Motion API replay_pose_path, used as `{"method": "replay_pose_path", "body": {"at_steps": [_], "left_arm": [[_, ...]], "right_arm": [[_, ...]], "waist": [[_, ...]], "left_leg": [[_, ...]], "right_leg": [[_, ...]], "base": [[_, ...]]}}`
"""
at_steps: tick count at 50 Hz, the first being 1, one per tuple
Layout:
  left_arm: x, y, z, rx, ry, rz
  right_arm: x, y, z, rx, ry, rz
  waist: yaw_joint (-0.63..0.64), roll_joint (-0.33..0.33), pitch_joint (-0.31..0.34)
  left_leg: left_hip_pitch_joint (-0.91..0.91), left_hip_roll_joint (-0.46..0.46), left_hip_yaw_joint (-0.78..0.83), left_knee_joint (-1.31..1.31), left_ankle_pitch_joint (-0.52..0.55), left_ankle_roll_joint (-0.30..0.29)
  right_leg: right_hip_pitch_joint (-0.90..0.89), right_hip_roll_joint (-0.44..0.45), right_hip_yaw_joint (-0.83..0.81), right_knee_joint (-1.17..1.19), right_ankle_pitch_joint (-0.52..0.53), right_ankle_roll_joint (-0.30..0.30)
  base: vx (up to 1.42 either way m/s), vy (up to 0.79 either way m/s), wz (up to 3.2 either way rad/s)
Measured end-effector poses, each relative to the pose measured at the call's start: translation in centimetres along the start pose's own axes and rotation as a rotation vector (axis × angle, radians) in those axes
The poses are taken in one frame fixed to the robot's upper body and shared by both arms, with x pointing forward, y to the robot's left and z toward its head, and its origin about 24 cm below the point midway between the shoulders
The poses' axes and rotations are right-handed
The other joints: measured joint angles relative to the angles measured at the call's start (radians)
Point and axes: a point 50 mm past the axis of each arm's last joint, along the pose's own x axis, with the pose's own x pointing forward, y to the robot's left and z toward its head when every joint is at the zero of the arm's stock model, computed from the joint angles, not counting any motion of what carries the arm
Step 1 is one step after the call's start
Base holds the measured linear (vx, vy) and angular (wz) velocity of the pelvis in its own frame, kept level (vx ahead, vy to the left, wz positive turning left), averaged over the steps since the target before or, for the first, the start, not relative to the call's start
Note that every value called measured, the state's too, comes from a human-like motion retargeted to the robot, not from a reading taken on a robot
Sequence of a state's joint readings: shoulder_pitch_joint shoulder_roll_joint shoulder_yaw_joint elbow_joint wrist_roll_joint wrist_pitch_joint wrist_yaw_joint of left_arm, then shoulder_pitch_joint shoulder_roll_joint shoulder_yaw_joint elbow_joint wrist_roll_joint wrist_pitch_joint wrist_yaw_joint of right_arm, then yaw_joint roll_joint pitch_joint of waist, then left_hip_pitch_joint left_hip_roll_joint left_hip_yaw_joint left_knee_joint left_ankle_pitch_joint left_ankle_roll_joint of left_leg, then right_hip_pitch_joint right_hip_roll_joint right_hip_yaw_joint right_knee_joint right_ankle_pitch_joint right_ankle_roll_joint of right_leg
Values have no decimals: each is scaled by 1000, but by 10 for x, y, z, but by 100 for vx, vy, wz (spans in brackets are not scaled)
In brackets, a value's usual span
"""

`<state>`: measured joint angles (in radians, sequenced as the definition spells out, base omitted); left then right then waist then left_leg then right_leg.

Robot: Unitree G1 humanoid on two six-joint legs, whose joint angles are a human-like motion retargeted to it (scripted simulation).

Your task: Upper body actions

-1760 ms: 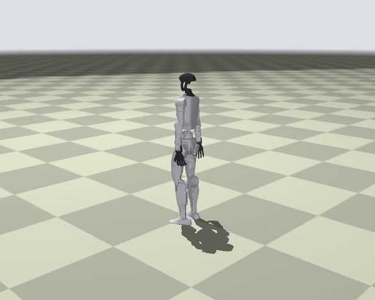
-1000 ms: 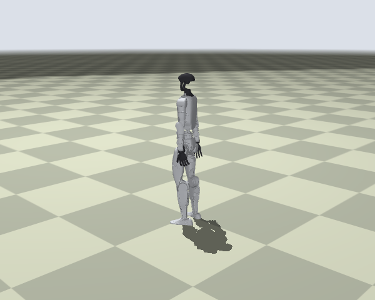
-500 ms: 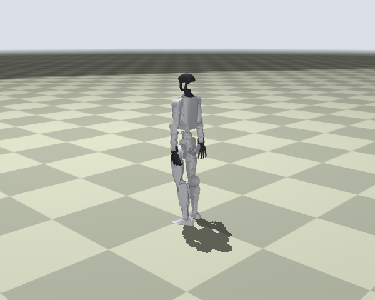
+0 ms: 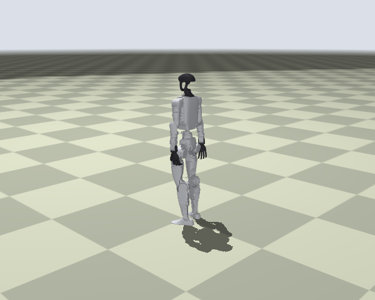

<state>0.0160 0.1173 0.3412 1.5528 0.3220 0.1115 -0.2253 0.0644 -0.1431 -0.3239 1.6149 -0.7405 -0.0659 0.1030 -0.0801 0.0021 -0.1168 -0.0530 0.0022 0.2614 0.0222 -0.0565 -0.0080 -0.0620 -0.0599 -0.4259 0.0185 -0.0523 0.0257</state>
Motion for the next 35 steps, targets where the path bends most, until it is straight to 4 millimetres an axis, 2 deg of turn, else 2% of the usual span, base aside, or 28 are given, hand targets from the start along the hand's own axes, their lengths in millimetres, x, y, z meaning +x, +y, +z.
{"method": "replay_pose_path", "body": {"at_steps": [5,9,19,28,35], "left_arm": [[0,0,-2,-14,1,-5],[0,0,5,-16,-24,-5],[-4,8,25,41,-91,20],[-7,23,18,89,-52,74],[-7,28,3,46,-1,97]], "right_arm": [[0,-2,-1,26,2,-4],[-1,-4,-5,49,8,-13],[-1,-4,-18,68,38,-30],[-2,-8,-19,104,34,-61],[-2,-16,-6,107,-3,-96]], "waist": [[29,0,2],[69,-7,5],[200,-42,25],[373,-71,32],[535,-80,64]], "left_leg": [[-18,-7,-19,12,4,0],[-52,-21,-61,33,12,-4],[-159,-108,-280,65,79,-23],[-239,-203,-456,32,195,-105],[-258,-261,-562,12,257,-177]], "right_leg": [[8,-14,-26,-3,-3,8],[22,-39,-69,-6,-13,19],[106,-93,-276,-36,-61,63],[177,-108,-483,-25,-131,143],[243,-96,-651,24,-173,212]], "base": [[5,17,17],[4,27,56],[-5,28,148],[-18,21,210],[-17,7,195]]}}
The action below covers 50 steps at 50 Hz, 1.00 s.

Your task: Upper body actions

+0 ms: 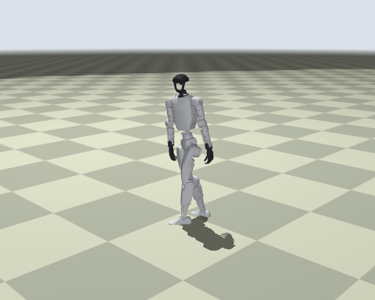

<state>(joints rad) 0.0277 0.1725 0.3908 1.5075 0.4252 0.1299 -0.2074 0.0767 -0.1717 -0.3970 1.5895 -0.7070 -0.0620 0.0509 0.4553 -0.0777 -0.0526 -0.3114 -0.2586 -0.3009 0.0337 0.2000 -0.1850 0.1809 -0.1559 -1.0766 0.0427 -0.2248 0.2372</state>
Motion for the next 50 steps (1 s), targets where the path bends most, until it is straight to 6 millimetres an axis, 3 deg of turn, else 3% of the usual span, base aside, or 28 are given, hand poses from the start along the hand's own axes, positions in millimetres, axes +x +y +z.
{"method": "replay_pose_path", "body": {"at_steps": [12,21,27,35,42,50], "left_arm": [[3,-16,-28,-85,100,-40],[3,-21,-45,-218,144,-56],[-1,-8,-42,-150,168,-30],[-6,18,-12,-98,79,40],[-11,38,4,-48,16,76],[-14,49,10,29,-10,113]], "right_arm": [[-2,-10,62,-38,-185,1],[-6,-2,90,-173,-259,25],[-4,5,82,-222,-237,30],[-1,8,58,-192,-174,52],[-2,0,64,-240,-203,34],[-4,-5,73,-263,-235,29]], "waist": [[323,-13,58],[369,-35,65],[296,-49,67],[135,-62,48],[-47,-43,5],[-253,28,-5]], "left_leg": [[-51,-26,-53,5,34,-65],[-58,-21,-49,10,19,-63],[-29,-29,-61,16,2,-4],[46,-14,-31,16,-53,102],[81,56,65,41,-145,181],[150,168,277,41,-236,197]], "right_leg": [[-3,36,-137,50,-22,25],[-12,43,-140,56,-24,25],[0,35,-116,34,-13,25],[8,12,-19,5,10,5],[-58,3,171,-7,36,-62],[-150,26,423,-26,98,-124]], "base": [[-17,-4,87],[1,-3,9],[10,-5,-37],[20,-8,-105],[22,-19,-199],[14,-25,-211]]}}
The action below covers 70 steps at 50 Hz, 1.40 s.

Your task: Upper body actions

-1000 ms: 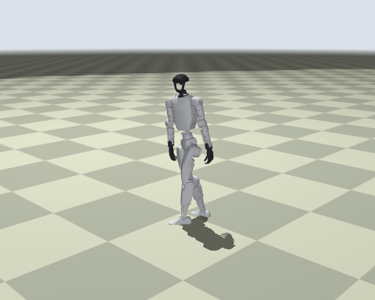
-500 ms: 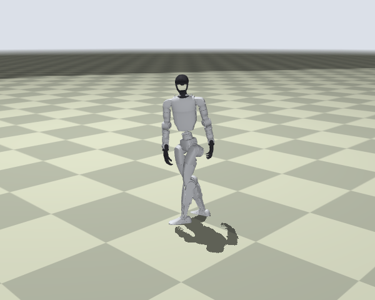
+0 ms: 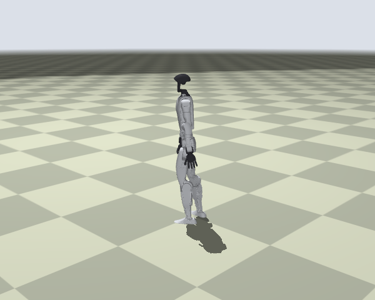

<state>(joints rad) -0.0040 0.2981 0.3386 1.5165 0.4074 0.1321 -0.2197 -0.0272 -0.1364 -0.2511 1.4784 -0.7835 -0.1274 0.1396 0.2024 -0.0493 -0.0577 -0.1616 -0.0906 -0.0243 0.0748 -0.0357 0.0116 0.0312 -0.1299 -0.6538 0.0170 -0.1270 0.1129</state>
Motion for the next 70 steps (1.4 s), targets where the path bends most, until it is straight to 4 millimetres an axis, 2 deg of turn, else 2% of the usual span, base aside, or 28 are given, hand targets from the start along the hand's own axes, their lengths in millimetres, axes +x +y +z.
{"method": "replay_pose_path", "body": {"at_steps": [5,8,13,17,24,29,34,40,46,55,70], "left_arm": [[4,-11,-10,-101,-23,-30],[4,-15,-15,-108,-20,-48],[6,-21,-22,-79,-13,-49],[8,-36,-32,-113,13,-93],[10,-70,-35,-162,49,-200],[11,-80,-35,-131,41,-219],[11,-84,-42,-148,61,-220],[10,-86,-47,-213,83,-241],[10,-81,-47,-193,91,-229],[10,-77,-42,-170,72,-216],[10,-82,-53,-159,104,-216]], "right_arm": [[-1,5,-9,-18,42,0],[-1,9,-16,7,81,4],[-4,18,-31,112,136,11],[-6,27,-42,155,181,33],[-14,42,-70,221,296,61],[-18,47,-80,258,340,79],[-15,43,-73,234,308,74],[-8,33,-50,149,223,65],[-4,29,-35,112,158,69],[-2,32,-23,61,130,92],[-1,33,-16,40,134,104]], "waist": [[-130,39,-25],[-176,57,-13],[-253,76,6],[-327,85,1],[-350,100,-22],[-341,104,-42],[-334,99,-47],[-333,89,-29],[-337,76,-26],[-348,55,-16],[-425,71,-36]], "left_leg": [[24,51,115,-7,-38,-22],[53,79,192,-15,-52,-33],[103,109,288,-34,-61,-36],[124,117,317,-48,-63,-35],[138,119,335,-62,-67,-35],[133,115,331,-67,-67,-35],[132,111,323,-70,-61,-35],[143,114,324,-73,-56,-36],[146,114,315,-70,-56,-35],[157,120,319,-67,-60,-35],[179,149,408,-76,-71,-46]], "right_leg": [[-81,17,132,-1,48,-22],[-114,33,207,8,70,-35],[-118,58,273,6,85,-57],[-107,70,290,-4,83,-64],[-113,75,318,0,79,-66],[-122,72,322,2,75,-66],[-127,68,319,6,76,-69],[-120,68,313,10,77,-72],[-116,68,306,12,79,-73],[-116,74,316,16,86,-77],[-145,102,397,26,98,-77]], "base": [[6,-26,-197],[-8,-27,-175],[-10,-22,-96],[-11,-14,-28],[-1,-3,-11],[0,0,0],[0,0,0],[-4,-2,3],[-5,-4,8],[-7,-10,-6],[-11,-5,-36]]}}
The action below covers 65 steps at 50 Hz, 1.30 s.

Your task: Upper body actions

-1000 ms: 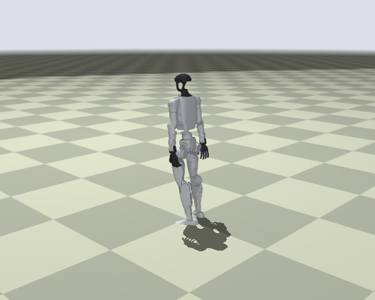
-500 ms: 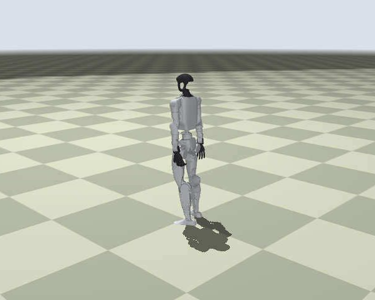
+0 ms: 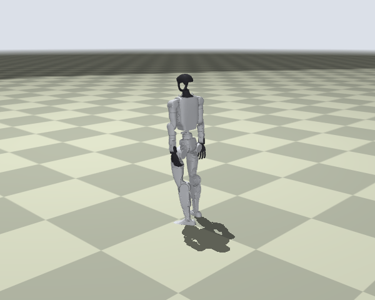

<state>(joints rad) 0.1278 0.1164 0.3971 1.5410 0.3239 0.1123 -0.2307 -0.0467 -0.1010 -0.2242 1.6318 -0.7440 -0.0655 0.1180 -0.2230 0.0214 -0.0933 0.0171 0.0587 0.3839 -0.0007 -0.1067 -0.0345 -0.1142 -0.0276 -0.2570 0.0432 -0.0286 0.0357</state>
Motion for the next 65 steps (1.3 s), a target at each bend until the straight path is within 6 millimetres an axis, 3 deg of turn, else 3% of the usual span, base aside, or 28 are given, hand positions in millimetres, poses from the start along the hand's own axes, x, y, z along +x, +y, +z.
{"method": "replay_pose_path", "body": {"at_steps": [15,65], "left_arm": [[0,-5,12,26,-39,-5],[1,-6,4,-42,-18,33]], "right_arm": [[-1,-1,-14,43,52,-9],[-2,-9,-10,17,13,-24]], "waist": [[-14,14,0],[139,-30,-3]], "left_leg": [[7,3,32,-3,-4,-1],[-49,-70,-170,12,52,21]], "right_leg": [[-12,7,30,4,6,1],[104,-50,-191,-38,-40,2]], "base": [[-2,0,-8],[6,6,26]]}}
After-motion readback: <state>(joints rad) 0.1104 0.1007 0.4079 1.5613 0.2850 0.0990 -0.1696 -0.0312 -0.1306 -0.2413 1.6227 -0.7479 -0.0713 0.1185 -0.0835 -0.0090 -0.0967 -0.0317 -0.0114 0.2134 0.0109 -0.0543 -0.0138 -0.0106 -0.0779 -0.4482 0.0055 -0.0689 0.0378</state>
